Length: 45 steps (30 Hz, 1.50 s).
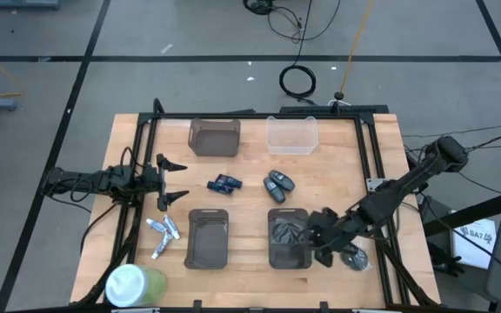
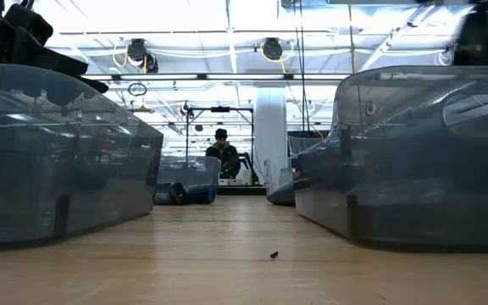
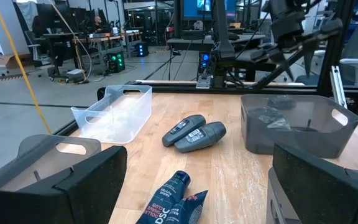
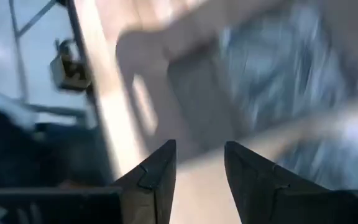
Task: Pick & Place Travel size toiletries
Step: Put the right black hairbrush into the bottom right black bin
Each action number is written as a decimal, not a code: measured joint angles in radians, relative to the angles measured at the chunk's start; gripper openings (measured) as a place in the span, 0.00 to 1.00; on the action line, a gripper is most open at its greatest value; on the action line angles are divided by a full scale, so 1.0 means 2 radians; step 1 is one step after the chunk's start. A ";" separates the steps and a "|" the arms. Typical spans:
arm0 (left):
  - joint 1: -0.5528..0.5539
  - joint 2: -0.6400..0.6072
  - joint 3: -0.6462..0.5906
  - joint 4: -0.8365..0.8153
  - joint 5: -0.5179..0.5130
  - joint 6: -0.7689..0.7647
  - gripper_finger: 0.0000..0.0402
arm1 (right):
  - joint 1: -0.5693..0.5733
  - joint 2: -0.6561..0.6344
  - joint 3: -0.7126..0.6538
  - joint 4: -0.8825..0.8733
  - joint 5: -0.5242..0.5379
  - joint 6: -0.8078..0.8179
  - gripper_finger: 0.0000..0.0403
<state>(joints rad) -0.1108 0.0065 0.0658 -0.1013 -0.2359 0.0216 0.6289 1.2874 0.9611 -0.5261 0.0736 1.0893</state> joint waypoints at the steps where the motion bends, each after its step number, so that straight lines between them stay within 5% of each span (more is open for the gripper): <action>1: 0.000 0.000 0.000 0.000 0.000 0.000 0.98 | 0.009 -0.008 0.000 -0.015 -0.014 0.034 0.31; 8: 0.000 0.000 0.000 0.000 0.000 0.000 0.98 | 0.094 -0.018 0.000 -0.098 -0.031 0.233 0.30; 15: 0.000 0.000 0.000 0.000 0.000 0.000 0.98 | 0.155 0.031 0.000 -0.181 -0.005 0.340 0.30; 29: 0.000 0.000 0.000 0.000 0.000 0.000 0.98 | 0.168 0.122 0.000 -0.177 -0.038 0.352 0.30; 45: 0.000 0.000 0.000 0.000 0.000 0.000 0.98 | 0.168 0.131 -0.048 -0.111 -0.037 0.357 0.30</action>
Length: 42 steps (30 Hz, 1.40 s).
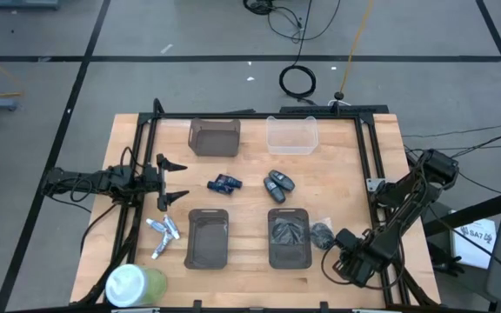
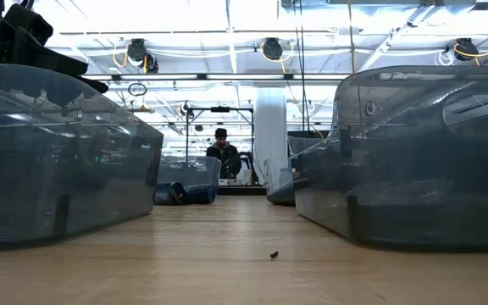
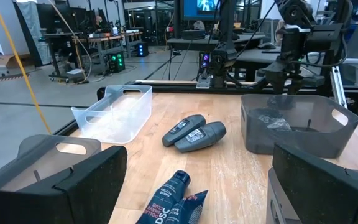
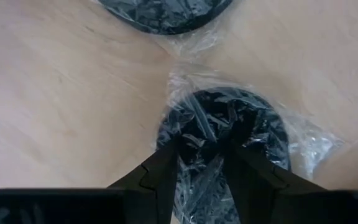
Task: Pick & Place Travel size toiletries
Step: Put the right black hairbrush into the bottom right black bin
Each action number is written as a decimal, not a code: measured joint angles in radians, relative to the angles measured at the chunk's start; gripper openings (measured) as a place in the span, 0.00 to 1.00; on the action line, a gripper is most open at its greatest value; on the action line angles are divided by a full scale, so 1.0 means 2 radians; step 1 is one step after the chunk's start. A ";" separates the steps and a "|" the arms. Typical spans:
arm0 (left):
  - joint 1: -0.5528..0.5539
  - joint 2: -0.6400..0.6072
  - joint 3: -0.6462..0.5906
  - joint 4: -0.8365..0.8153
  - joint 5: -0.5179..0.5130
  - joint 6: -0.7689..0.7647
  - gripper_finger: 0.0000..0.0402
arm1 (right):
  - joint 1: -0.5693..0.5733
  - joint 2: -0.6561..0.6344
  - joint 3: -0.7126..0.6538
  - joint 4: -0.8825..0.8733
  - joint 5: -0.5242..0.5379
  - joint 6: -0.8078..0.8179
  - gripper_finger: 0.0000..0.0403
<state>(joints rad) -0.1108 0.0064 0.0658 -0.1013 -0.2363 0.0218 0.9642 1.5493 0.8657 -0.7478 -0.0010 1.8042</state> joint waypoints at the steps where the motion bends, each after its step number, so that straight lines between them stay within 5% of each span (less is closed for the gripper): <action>1: 0.000 0.000 0.000 0.000 0.000 0.000 0.98 | 0.000 0.000 -0.004 0.008 0.000 0.000 0.30; 24: 0.000 0.000 0.000 0.000 0.000 0.000 0.98 | -0.001 0.001 -0.017 0.024 -0.024 0.007 0.30; 42: 0.000 0.000 0.000 0.000 0.000 0.000 0.98 | 0.000 0.001 -0.018 0.025 -0.028 -0.007 0.07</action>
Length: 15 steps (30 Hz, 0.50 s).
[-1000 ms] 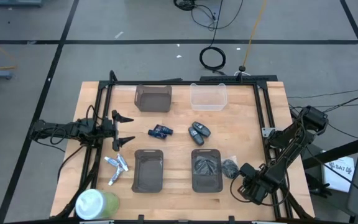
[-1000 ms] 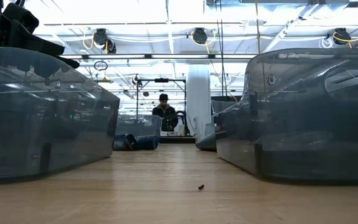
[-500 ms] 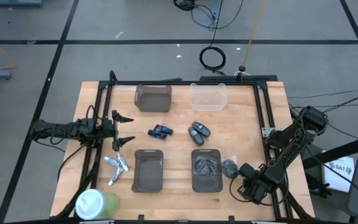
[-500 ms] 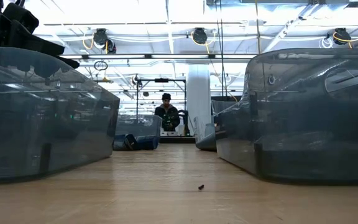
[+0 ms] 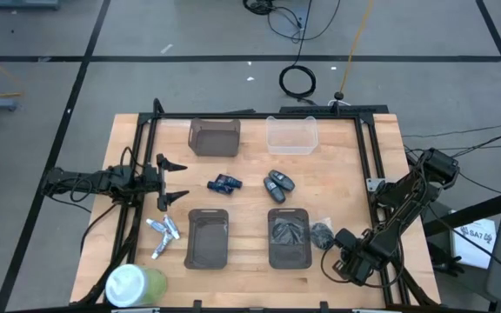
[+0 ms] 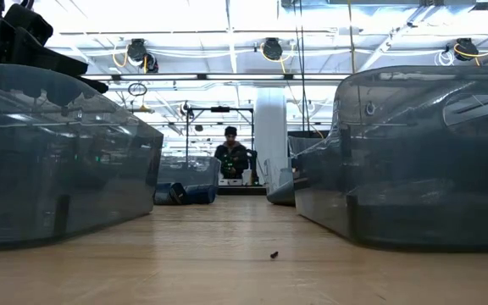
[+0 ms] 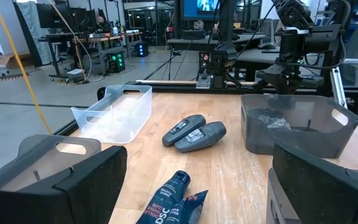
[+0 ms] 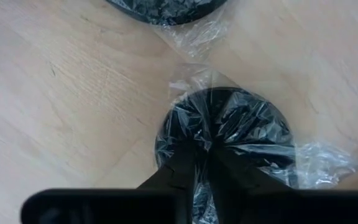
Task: Pick & Place Travel size toiletries
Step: Put the right black hairbrush into the bottom right black bin
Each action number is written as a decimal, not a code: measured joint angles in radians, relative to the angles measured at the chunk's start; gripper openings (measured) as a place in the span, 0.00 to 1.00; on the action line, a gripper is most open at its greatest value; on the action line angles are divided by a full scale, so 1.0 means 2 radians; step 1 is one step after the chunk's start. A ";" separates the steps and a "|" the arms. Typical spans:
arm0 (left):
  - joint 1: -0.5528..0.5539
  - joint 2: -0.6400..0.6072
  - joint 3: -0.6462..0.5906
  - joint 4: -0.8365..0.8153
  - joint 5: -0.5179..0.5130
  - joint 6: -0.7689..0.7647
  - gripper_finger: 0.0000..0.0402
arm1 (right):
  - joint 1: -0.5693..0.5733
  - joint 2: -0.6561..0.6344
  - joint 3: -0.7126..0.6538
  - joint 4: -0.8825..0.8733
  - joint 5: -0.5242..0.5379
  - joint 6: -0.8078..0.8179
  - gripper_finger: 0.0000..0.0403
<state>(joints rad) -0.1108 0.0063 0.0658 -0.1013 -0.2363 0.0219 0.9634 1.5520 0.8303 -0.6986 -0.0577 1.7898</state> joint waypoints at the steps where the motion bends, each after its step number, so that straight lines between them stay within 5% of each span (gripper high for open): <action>1: 0.000 0.000 0.000 0.000 0.000 0.000 0.98 | 0.000 0.000 0.000 0.000 0.000 -0.001 0.06; 15: 0.000 0.000 0.000 0.000 0.000 0.000 0.98 | 0.000 0.000 0.000 0.002 0.000 -0.003 0.00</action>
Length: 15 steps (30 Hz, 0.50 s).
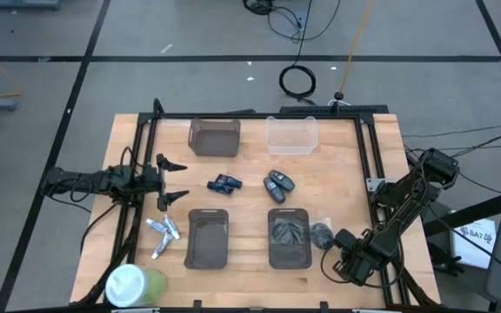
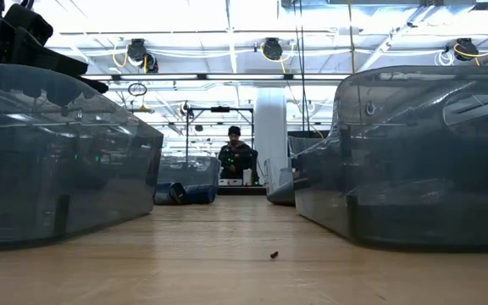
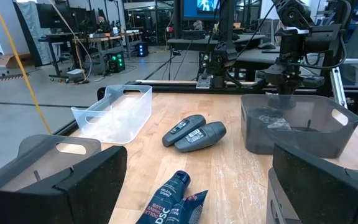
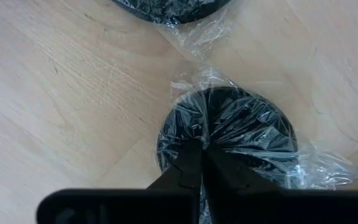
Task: Pick & Place Travel size toiletries
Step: Put the right black hairbrush into the bottom right black bin
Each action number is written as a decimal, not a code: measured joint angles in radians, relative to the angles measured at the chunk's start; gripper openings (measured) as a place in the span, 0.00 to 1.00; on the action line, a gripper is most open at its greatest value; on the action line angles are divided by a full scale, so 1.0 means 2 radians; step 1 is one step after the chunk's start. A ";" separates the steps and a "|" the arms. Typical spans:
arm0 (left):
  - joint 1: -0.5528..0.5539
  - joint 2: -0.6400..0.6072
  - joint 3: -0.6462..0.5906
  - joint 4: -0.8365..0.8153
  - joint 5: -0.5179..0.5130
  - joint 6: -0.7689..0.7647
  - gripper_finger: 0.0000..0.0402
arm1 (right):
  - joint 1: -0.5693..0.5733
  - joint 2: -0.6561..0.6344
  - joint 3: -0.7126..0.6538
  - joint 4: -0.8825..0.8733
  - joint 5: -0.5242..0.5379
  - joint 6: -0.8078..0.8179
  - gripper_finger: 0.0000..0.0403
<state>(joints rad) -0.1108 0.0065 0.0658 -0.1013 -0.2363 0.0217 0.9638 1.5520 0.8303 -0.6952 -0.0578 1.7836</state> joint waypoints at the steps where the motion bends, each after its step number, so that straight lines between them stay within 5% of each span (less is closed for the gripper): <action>1: 0.000 0.000 0.000 0.000 0.000 0.000 0.98 | 0.000 0.000 0.000 0.001 0.000 0.000 0.00; 15: 0.000 0.000 0.000 0.000 0.000 0.000 0.98 | 0.000 -0.010 -0.001 0.008 0.000 0.000 0.00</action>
<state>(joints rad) -0.1108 0.0063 0.0658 -0.1015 -0.2363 0.0219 0.9642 1.5317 0.8291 -0.6792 -0.0569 1.7835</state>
